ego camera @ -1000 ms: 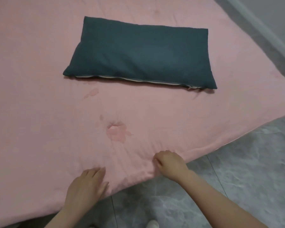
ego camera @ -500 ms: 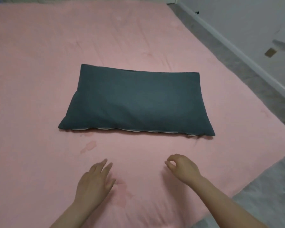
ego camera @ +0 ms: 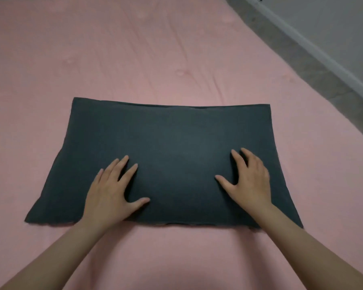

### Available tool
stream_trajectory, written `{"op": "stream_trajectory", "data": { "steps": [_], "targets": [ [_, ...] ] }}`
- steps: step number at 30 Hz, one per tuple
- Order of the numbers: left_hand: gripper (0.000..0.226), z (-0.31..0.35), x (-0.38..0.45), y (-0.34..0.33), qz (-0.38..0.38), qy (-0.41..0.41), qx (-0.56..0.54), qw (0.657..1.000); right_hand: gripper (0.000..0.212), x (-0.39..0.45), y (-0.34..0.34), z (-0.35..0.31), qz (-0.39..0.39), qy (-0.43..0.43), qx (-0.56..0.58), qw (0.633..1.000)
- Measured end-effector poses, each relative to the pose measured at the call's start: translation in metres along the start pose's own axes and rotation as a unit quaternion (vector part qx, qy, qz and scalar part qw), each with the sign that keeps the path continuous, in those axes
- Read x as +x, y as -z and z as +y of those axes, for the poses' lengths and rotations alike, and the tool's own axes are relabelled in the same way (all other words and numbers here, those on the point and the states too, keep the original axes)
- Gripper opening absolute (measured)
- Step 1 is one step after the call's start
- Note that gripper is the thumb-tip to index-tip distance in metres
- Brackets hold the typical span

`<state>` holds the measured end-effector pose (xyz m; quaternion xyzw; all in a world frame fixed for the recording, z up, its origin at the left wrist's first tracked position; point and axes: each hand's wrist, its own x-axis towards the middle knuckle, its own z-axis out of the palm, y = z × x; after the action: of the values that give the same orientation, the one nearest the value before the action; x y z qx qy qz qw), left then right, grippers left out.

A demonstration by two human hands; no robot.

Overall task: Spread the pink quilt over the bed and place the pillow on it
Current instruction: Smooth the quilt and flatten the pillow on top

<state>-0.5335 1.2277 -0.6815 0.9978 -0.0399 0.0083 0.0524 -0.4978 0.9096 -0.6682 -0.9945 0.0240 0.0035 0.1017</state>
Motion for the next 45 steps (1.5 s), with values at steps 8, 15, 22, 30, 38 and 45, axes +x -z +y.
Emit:
{"op": "stream_trajectory", "data": {
  "steps": [8, 15, 22, 30, 38, 45],
  "targets": [
    [0.102, -0.003, 0.092, -0.046, 0.020, 0.181, -0.041, 0.982, 0.106, 0.083, -0.044, -0.019, -0.121, 0.134, -0.081, 0.980],
    [0.074, -0.002, 0.109, -0.085, 0.102, 0.150, -0.021, 0.983, 0.060, 0.111, -0.097, -0.028, -0.044, 0.162, -0.109, 0.980],
    [0.061, -0.012, 0.128, -0.102, 0.127, 0.141, -0.018, 0.982, 0.053, 0.131, -0.113, -0.036, 0.007, 0.188, -0.112, 0.976],
    [0.060, -0.012, 0.115, -0.086, 0.091, 0.129, -0.055, 0.986, 0.048, 0.122, -0.090, -0.042, 0.017, 0.189, -0.125, 0.974],
    [0.031, -0.004, 0.061, 0.018, 0.106, 0.152, -0.199, 0.962, 0.039, 0.102, 0.008, -0.059, 0.027, 0.364, -0.196, 0.910],
    [0.040, -0.057, -0.042, 0.156, 0.175, 0.167, -0.173, 0.955, 0.047, 0.031, 0.150, -0.166, 0.160, 0.463, -0.189, 0.851]
  ]
}}
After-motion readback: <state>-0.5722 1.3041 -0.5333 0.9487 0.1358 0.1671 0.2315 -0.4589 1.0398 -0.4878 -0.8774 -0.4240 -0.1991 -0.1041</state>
